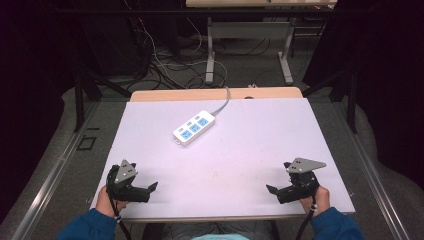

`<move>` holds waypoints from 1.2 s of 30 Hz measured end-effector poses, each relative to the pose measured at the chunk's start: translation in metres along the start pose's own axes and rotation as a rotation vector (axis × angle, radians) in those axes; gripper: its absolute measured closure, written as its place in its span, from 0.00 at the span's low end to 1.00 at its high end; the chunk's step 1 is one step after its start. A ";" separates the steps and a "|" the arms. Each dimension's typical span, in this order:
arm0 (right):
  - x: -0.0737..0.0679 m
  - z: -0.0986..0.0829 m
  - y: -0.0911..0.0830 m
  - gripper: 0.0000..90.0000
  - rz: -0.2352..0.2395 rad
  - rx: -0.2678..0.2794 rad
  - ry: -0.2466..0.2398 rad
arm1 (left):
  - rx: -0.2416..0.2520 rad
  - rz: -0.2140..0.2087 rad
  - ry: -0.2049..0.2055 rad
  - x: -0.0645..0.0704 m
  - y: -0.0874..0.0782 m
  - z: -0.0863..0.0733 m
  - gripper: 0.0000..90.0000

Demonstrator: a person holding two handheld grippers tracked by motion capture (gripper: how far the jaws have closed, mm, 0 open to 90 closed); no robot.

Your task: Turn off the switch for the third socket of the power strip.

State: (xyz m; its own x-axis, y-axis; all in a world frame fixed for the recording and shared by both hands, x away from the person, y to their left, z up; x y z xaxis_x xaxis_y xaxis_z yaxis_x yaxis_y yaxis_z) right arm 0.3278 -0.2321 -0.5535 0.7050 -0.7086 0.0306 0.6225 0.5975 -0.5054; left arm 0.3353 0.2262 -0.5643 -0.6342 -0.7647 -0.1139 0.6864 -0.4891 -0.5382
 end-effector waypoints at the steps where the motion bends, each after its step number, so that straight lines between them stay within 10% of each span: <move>1: 0.000 0.000 0.000 0.00 0.002 -0.002 0.001 | -0.002 -0.001 -0.005 0.000 0.000 0.000 0.00; 36: 0.002 -0.002 0.004 0.01 0.010 -0.032 0.022 | -0.044 0.014 -0.031 -0.010 0.010 0.013 0.00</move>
State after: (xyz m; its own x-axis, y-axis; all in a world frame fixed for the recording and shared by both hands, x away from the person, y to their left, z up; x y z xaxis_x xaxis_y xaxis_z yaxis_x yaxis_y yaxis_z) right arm 0.3316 -0.2317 -0.5571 0.7035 -0.7106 0.0068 0.6039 0.5928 -0.5328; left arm 0.3529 0.2237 -0.5579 -0.6127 -0.7845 -0.0962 0.6784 -0.4596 -0.5732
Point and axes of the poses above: each handheld gripper's, and its own axes: y roughly forward along the jaws, z roughly out of its top, x roughly to its right, the point moved 6 cm from there along y, roughly forward along the jaws, and after that the axes turned 7 degrees about x, right-handed, at the moved point
